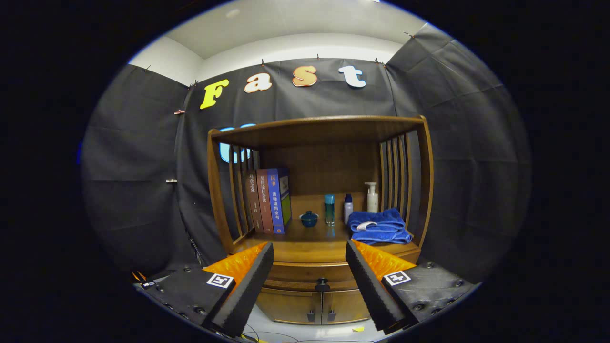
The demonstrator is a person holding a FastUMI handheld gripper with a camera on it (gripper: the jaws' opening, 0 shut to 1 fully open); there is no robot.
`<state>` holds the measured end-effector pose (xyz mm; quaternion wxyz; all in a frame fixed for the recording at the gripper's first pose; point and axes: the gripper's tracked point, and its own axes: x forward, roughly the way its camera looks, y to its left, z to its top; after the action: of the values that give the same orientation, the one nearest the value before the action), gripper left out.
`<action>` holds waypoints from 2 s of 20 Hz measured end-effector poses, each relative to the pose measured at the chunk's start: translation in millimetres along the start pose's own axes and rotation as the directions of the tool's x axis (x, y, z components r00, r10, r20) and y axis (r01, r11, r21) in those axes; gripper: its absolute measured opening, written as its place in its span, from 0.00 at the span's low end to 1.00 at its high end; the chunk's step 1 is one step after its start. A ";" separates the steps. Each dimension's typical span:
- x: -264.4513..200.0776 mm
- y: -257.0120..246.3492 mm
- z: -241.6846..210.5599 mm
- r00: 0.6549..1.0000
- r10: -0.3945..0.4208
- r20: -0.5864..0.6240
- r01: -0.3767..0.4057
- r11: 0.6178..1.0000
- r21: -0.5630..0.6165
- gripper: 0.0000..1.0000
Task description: Pull open the drawer, take out the items inside it, and place them on the countertop above the cabinet.
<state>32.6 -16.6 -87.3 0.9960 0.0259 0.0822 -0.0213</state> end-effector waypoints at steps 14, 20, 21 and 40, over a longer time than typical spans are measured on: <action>105.1 -28.8 -176.9 0.940 -0.033 -0.340 0.052 0.998 0.046 0.99; 134.1 -34.5 -219.1 0.913 -0.049 -0.404 0.067 0.997 0.031 0.89; 138.3 -35.5 -225.3 0.909 -0.051 -0.414 0.068 0.997 0.026 0.89; 139.3 -37.2 -246.5 0.876 -0.051 -0.480 0.059 0.998 0.002 0.31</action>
<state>128.0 -45.4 -354.9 0.9435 0.0360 0.3266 -0.0430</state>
